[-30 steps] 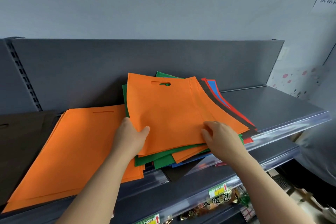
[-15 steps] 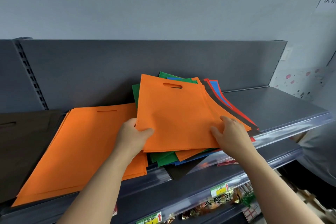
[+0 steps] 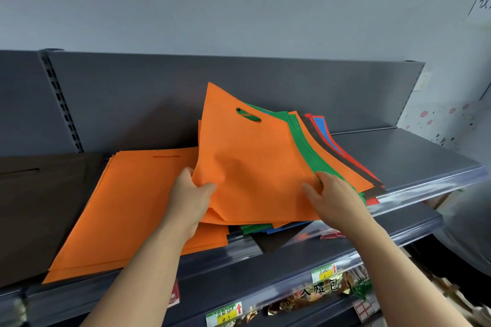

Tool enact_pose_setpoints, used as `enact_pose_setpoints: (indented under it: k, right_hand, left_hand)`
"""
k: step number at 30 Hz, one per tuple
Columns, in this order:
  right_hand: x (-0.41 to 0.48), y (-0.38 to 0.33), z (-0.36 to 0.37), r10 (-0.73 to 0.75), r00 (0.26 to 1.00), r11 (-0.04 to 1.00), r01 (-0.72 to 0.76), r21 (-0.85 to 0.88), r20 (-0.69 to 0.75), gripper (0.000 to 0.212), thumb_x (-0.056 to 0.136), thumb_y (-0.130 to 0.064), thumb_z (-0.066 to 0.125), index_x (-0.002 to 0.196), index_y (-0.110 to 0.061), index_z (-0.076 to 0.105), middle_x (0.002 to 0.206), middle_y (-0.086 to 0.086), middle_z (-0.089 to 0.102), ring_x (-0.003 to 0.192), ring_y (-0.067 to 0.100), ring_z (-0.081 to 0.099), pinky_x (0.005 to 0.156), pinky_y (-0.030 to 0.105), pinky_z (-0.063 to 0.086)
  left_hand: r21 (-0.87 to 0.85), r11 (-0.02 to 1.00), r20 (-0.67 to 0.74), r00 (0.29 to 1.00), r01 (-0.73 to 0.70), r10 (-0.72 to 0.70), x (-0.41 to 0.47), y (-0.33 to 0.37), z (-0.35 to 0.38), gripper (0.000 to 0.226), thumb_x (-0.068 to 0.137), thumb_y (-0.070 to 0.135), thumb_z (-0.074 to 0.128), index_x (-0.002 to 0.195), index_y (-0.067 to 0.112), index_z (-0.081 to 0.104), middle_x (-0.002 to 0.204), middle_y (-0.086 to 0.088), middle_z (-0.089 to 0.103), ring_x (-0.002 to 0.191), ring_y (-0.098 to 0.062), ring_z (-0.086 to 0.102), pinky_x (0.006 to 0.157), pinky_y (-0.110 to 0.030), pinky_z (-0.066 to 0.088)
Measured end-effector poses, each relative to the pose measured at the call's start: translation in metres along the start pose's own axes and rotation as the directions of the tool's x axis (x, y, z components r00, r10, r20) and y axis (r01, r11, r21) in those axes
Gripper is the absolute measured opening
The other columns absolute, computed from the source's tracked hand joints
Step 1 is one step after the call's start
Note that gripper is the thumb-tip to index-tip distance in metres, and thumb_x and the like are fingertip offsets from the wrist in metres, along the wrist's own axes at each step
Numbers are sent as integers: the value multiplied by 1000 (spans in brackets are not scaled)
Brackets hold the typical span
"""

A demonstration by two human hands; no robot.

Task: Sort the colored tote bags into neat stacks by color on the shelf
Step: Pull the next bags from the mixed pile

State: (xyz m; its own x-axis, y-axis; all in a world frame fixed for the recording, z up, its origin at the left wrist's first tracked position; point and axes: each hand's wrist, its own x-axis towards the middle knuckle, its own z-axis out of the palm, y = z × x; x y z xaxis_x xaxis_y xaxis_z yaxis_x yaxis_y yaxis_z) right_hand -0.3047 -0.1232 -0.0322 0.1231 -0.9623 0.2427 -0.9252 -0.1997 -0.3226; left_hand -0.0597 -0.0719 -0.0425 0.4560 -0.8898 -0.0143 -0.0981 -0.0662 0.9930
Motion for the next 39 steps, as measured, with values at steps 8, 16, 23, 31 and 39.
enact_pose_setpoints:
  k: [8,16,23,31,39]
  right_hand:
    - [7,-20,6,163,983,942,-130,-310,84,47,95,-47,27,97,-11,57,104,9,60,96,27,54,94,39,37]
    - [-15,-121,39,-137,990,985,138,-100,11,39,93,-37,48,111,-4,59,114,12,62,109,32,54,95,38,38]
    - [-38,-184,71,-289,952,957,290,4,106,22,95,-26,43,79,-13,52,79,2,54,80,28,49,72,33,30]
    - [-53,-194,100,-260,947,964,266,-4,187,20,93,-27,44,88,-10,55,94,4,56,90,26,54,71,33,38]
    - [-59,-178,99,-143,974,986,156,-65,173,19,94,-27,42,91,-11,52,101,6,52,100,29,50,83,35,40]
  left_hand:
    - [150,981,-136,981,-119,140,-3,5,-66,23,89,4,52,102,23,51,91,1,61,79,-16,59,57,-26,44]
    - [270,962,-205,973,-50,108,-5,-3,-149,15,87,2,47,94,12,55,85,-8,59,69,-19,53,53,-28,40]
    - [290,957,-240,968,-5,78,-4,-21,-209,11,82,-4,43,82,0,52,69,-11,50,60,-20,44,50,-29,32]
    - [434,901,-35,999,10,6,-5,-49,-229,15,88,16,58,102,12,57,93,-4,62,78,-16,59,58,-25,42]
    - [754,647,129,991,-117,29,13,-52,-201,26,93,26,50,115,13,52,112,-9,53,97,-27,55,84,-40,49]
